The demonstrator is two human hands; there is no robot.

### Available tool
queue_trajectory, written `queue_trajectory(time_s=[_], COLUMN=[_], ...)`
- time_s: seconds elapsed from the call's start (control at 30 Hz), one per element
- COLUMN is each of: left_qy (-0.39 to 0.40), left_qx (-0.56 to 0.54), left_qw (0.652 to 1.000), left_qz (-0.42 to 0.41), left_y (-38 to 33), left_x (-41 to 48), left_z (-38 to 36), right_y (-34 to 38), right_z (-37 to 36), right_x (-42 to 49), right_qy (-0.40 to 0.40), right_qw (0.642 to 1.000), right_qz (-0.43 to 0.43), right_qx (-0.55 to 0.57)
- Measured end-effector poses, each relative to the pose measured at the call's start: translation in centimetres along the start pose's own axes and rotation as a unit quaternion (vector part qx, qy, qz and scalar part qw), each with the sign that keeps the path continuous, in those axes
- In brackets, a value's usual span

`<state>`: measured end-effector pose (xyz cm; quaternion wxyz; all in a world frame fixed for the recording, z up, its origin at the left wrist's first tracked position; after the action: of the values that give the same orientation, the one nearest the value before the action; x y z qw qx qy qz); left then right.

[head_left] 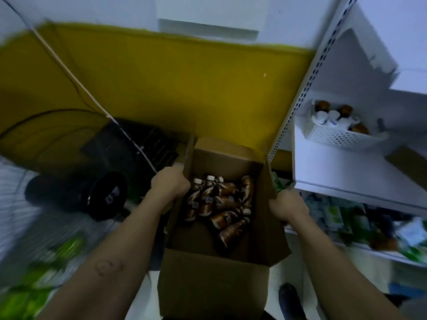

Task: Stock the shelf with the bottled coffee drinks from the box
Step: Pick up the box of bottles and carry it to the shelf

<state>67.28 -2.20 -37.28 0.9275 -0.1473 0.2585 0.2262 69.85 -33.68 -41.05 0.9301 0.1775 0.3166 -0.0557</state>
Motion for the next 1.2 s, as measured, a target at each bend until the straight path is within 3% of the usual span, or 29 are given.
queue_trajectory(time_s=[0.2, 0.43, 0.8, 1.0, 1.2], left_qy=[-0.023, -0.001, -0.008, 0.002, -0.005], left_qx=[-0.046, 0.013, 0.018, -0.038, -0.040], left_qw=[0.998, 1.000, 0.998, 0.998, 0.999], left_qz=[-0.023, -0.017, -0.062, -0.051, -0.033], left_y=[3.8, 8.5, 25.6, 35.6, 40.1], left_x=[-10.9, -18.8, -32.6, -39.7, -46.2], left_z=[-3.0, -8.4, -18.9, -23.9, -24.8], right_y=[-2.0, -3.3, -3.0, -2.3, -5.1], right_z=[-1.8, -6.9, -23.3, -29.6, -34.6], right_x=[-8.7, -17.9, -35.4, -43.4, -48.6], right_qy=[-0.017, -0.009, 0.016, 0.018, 0.047], right_qw=[0.998, 0.994, 0.988, 0.983, 0.987], right_qz=[0.045, 0.068, 0.044, 0.048, 0.060], right_qx=[-0.047, -0.082, -0.150, -0.178, -0.145])
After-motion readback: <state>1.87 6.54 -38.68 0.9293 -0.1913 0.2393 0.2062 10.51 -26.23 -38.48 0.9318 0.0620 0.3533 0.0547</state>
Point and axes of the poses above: each hand's wrist, its own x-axis towards the middle knuckle, its own z-axis out of the back of the hand, y = z × x, the point moved 8 cm from there along x, towards the middle knuckle, and after that the axes turned 6 degrees about y, right-handed, at the moved point
